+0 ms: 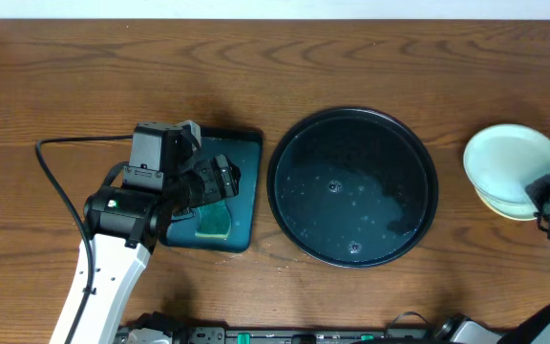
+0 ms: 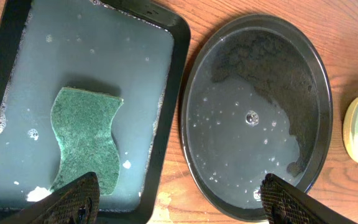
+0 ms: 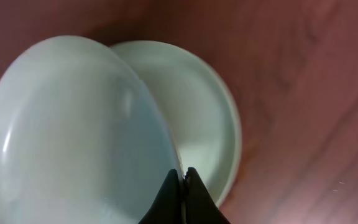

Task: Clean dirty plates on tray and stack at the side
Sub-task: 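Lift the mint plate with right gripper and carry it right, then place the mint plate onto the plate stack with right gripper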

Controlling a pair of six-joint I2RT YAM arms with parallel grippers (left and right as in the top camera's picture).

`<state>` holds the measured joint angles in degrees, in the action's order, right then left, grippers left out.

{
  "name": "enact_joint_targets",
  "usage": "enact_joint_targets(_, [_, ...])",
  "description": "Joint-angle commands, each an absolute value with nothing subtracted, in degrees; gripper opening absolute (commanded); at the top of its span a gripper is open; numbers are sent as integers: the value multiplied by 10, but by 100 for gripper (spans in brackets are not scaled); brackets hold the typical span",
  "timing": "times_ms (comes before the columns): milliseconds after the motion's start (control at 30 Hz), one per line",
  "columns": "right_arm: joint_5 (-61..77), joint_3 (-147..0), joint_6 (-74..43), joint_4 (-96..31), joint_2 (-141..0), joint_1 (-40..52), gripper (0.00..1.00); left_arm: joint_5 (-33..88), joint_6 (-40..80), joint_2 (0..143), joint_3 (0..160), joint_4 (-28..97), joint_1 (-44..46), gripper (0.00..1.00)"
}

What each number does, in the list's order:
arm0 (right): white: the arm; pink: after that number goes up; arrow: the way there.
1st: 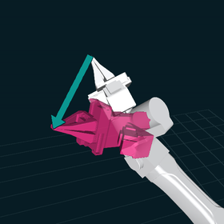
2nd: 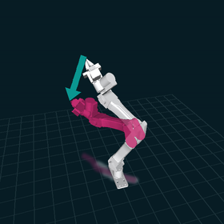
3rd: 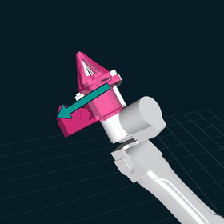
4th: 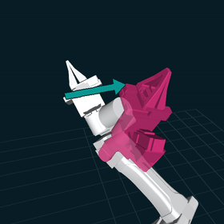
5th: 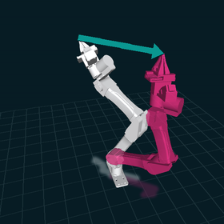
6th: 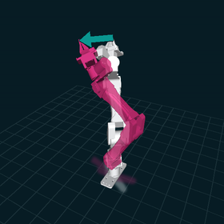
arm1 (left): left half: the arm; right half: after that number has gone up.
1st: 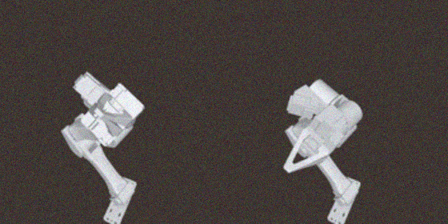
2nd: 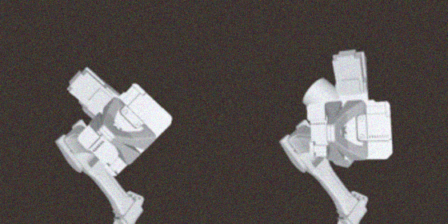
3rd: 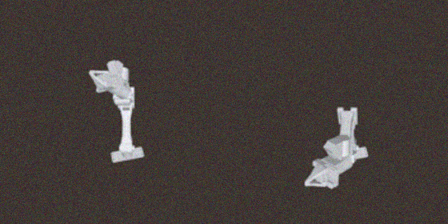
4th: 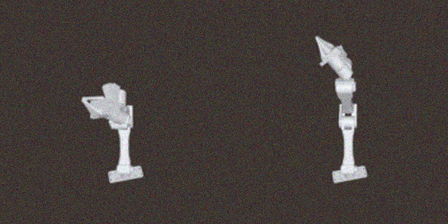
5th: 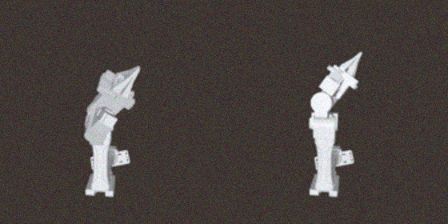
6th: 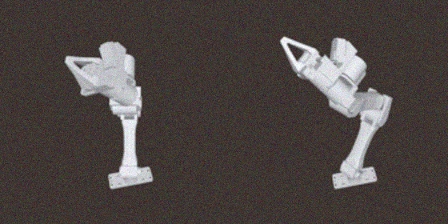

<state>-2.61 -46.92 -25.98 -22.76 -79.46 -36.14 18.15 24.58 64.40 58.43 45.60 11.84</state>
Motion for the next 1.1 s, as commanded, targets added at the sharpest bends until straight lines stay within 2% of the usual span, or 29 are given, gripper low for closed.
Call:
enact_joint_targets(0, [-32,-471,-262,-220,-812,-371,58,188,240,644,598,456,116,84])
enact_joint_targets(33, [-31,-473,-253,-213,-811,-371,67,188,240,644,598,456,116,83])
enact_joint_targets(200, [113,-506,-231,-214,-761,-359,68,188,240,644,598,456,116,84])
enact_joint_targets(300, [244,-518,-231,-215,-686,-309,66,188,240,644,598,456,116,83])
enact_joint_targets(433, [312,-518,-227,-242,-611,-224,64,188,240,644,598,457,116,84])
enact_joint_targets(567, [348,-518,-177,-303,-553,-112,66,188,240,644,598,458,116,83])
enact_joint_targets(633, [348,-518,-157,-357,-529,-22,78,188,240,644,598,458,116,84])
enact_joint_targets(667, [348,-518,-158,-375,-526,9,99,188,240,644,598,458,116,83])
enact_joint_targets(867, [347,-517,-158,-403,-529,127,99,188,240,644,598,458,116,84])
enact_joint_targets(967, [328,-517,-157,-407,-529,144,99,188,240,644,598,458,116,84])
enact_joint_targets(1067, [315,-517,-94,-407,-528,142,99,188,240,644,598,458,116,84])
